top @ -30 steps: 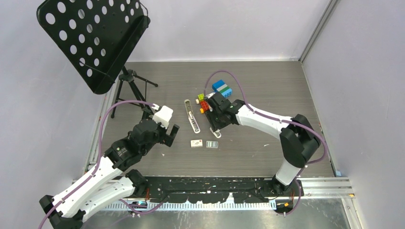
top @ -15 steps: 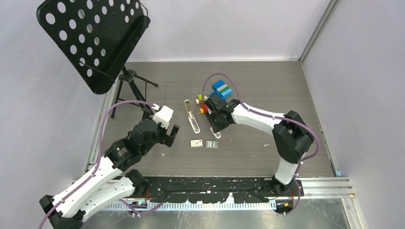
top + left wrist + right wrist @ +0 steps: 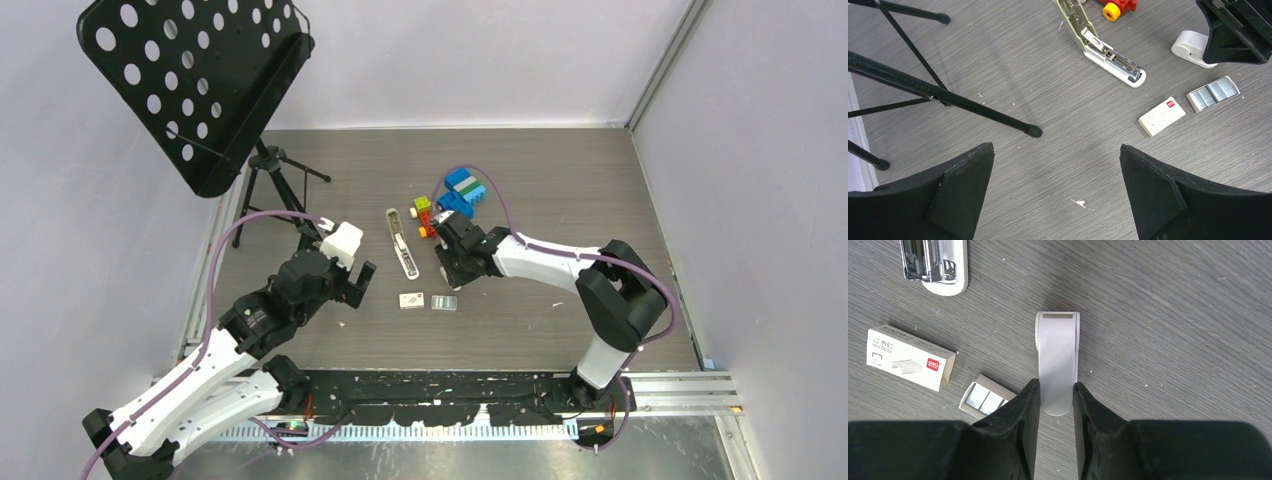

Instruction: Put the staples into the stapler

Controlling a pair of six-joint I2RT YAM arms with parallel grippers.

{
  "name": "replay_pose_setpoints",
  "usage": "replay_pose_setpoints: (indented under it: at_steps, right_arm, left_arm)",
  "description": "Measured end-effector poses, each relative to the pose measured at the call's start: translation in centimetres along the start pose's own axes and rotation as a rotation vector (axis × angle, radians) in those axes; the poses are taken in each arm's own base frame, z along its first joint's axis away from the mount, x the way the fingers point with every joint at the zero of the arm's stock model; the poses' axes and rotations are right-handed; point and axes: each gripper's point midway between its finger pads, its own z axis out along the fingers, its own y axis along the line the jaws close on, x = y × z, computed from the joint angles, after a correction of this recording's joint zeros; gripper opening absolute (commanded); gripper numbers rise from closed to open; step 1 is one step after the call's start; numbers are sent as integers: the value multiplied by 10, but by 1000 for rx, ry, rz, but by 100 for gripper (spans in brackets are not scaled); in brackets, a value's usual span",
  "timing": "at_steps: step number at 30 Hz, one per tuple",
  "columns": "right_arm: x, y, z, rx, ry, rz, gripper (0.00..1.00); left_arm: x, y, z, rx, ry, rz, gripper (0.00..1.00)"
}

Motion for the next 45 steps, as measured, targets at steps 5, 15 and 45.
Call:
replay_pose_setpoints:
  at_steps: [5,15,45]
  right_arm:
    - [-1,-1,-1,11,-22,2,10]
    - [-10,-12,-15,48,7,3,11]
    - [-8,-195,-11,285,81,392,59]
  left_arm:
    - [0,0,0,-1,0,-1,100]
    - [0,1,-1,-1,-3,-2,100]
    - [-1,2,-3,-3,-14,-7,100]
